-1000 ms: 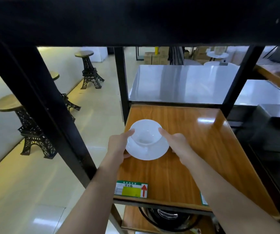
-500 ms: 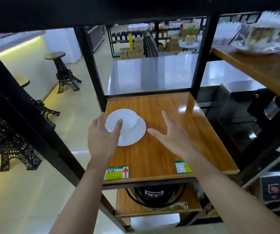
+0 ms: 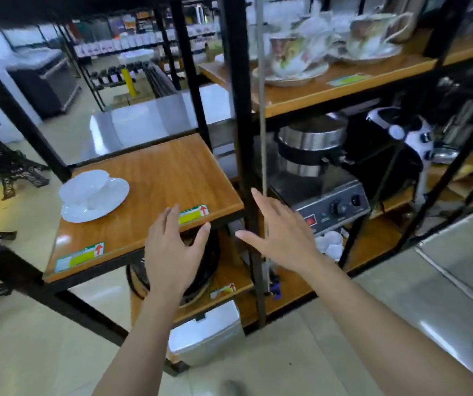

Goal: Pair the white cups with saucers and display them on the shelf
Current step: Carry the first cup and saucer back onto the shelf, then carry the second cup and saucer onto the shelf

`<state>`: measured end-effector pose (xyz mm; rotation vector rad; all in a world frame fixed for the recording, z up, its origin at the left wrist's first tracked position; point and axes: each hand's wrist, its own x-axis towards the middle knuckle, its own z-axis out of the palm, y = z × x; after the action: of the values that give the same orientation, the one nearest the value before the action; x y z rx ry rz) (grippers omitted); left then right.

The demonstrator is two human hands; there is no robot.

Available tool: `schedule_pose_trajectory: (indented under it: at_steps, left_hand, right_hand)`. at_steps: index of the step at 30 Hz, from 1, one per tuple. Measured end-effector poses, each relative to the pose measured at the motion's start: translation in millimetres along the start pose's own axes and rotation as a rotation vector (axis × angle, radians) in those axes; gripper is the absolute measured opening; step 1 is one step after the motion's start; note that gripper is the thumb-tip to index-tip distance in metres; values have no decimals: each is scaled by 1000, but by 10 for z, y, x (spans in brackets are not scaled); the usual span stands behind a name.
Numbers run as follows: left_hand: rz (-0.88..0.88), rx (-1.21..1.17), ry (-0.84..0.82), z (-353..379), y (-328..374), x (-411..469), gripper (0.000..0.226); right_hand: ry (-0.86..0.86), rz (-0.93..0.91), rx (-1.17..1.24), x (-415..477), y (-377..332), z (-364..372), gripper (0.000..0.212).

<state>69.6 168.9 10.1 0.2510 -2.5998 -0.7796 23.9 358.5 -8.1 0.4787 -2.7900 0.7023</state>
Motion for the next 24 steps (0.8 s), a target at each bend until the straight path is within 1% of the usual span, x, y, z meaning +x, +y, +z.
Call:
schedule_pose_trajectory:
  at_steps: [4, 7, 10, 15, 21, 24]
  left_hand:
    - [154, -6, -131, 463, 739, -462, 70]
    - [280, -75, -230, 807, 1395, -788, 67]
    - [436, -152, -325, 1140, 2086, -1108, 63]
    - [669, -249, -469, 1710, 3192, -1738, 63]
    - [901, -346, -669, 2353, 4438, -2721, 63]
    - [988, -402, -774, 2651, 5047, -3277, 63]
  right_hand:
    - [108, 125, -136, -713, 648, -537, 89]
    - [153, 256, -209, -1317, 1158, -947, 85]
    - [207, 437, -267, -1913, 1648, -1400, 86]
    - [327, 736, -336, -2969, 2276, -2084, 87]
    - [440, 1053, -499, -4264, 2873, -2710, 84]
    - [490, 1191, -519, -4926, 3148, -3019, 82]
